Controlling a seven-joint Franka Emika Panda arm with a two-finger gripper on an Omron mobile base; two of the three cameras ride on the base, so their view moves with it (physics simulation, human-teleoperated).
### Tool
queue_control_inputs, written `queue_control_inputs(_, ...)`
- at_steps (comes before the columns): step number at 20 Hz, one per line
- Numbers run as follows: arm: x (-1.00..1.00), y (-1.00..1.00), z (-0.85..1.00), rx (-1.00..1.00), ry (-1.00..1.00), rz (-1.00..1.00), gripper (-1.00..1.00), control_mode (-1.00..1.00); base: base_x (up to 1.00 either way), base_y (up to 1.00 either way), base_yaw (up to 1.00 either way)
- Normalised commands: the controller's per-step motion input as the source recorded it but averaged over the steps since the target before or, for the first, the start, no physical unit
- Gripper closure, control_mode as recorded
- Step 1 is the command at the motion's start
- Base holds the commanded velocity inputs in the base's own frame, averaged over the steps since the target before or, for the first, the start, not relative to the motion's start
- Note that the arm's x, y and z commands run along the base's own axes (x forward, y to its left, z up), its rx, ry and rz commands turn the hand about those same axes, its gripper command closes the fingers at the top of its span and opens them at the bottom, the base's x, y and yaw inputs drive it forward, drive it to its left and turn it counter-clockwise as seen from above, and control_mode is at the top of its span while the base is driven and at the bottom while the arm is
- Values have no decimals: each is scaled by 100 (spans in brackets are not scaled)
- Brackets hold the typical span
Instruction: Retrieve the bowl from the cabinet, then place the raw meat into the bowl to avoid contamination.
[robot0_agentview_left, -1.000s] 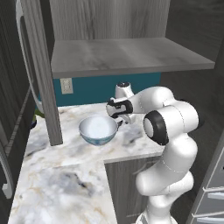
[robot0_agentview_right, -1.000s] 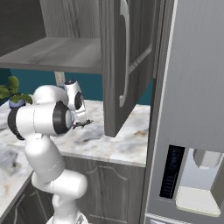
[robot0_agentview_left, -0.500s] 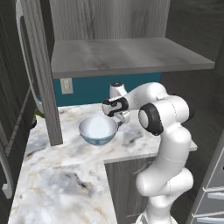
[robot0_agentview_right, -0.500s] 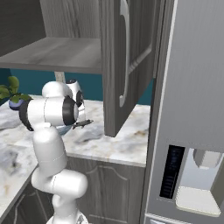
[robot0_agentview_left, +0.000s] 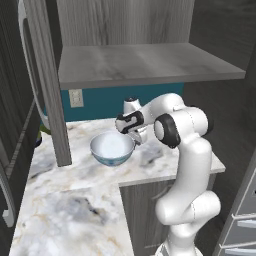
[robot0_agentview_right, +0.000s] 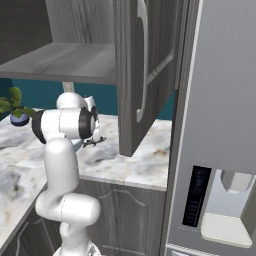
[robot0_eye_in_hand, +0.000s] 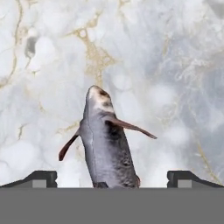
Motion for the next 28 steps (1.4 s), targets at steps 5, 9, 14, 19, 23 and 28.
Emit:
queue_control_inputs(5, 9, -19, -38, 0, 10, -4, -100, -100, 0, 0, 0)
queue_control_inputs(9, 2, -13, -33, 0, 9, -5, -100, -100, 0, 0, 0)
queue_control_inputs(14, 7, -1, -22, 0, 5, -4, 100, -100, 0, 0, 0)
queue_control_inputs(19, 6, 0, -20, 0, 3, -2, 100, -100, 0, 0, 0)
queue_control_inputs(23, 3, -9, -9, 0, 0, -5, 100, -100, 0, 0, 0)
queue_control_inputs(28, 14, -46, -5, -5, -1, -7, 100, -100, 0, 0, 0)
